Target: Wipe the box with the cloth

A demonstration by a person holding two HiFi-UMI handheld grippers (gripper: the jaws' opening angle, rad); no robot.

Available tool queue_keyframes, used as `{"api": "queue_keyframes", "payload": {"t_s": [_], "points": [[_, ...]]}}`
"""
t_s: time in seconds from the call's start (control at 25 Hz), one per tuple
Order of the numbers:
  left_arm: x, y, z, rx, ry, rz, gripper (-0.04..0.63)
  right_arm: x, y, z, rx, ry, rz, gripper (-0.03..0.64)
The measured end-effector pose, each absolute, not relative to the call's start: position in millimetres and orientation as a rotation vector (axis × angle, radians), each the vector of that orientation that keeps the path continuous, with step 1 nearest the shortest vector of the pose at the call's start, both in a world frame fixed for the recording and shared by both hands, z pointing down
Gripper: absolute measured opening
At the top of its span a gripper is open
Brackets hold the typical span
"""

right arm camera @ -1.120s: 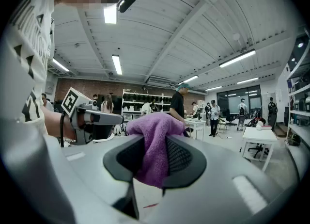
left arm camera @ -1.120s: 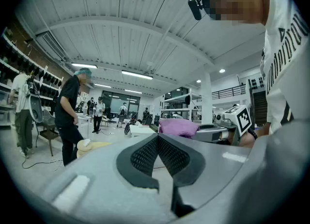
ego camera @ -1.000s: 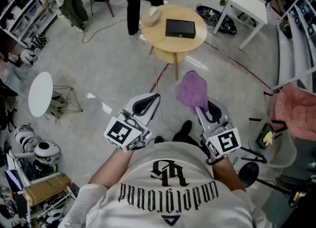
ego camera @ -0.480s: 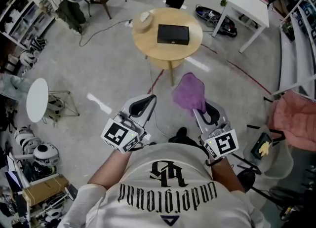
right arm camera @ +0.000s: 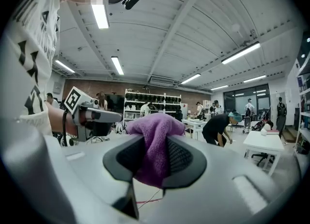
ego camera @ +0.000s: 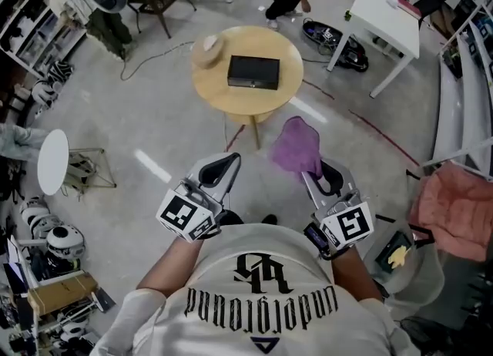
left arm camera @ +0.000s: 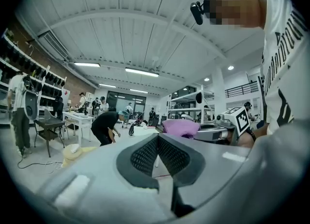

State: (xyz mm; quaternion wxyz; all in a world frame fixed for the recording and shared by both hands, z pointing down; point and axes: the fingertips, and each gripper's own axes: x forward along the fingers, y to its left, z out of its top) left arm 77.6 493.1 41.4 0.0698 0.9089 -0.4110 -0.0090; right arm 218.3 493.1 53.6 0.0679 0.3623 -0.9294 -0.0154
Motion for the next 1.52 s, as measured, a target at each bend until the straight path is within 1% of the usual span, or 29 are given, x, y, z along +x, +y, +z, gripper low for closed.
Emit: {"api": "queue_keyframes", "payload": {"t_s": [0.36, 0.72, 0.88, 1.16, 1.52], "points": [[80.0, 437.8, 55.6, 2.720, -1.223, -0.006, 0.008, 225.5, 445.0, 71.7, 1.099, -2.779, 0.004, 0.107], [59.6, 340.7, 76.9, 2.719, -1.132, -0.014, 0.008, 210.1, 364.1, 90.8, 1.141, -2.722, 0.062, 0.107], [34.4, 292.5, 84.2, 2.713, -1.111, -0.005, 0.008, 187.6, 314.6, 93.6, 1.159, -2.713, 0.086, 0.107], [-23.9, 210.4, 82.6, 2.723, -1.078, -0.007, 0.008, 127.3, 231.9, 90.4, 1.154, -2.692, 0.065, 0.109], [-86.2, 137.9, 90.2, 2.731, -0.997, -0.002, 0.008, 62.8, 156.9, 106.0, 1.135, -2.629, 0.083, 0.109]]}}
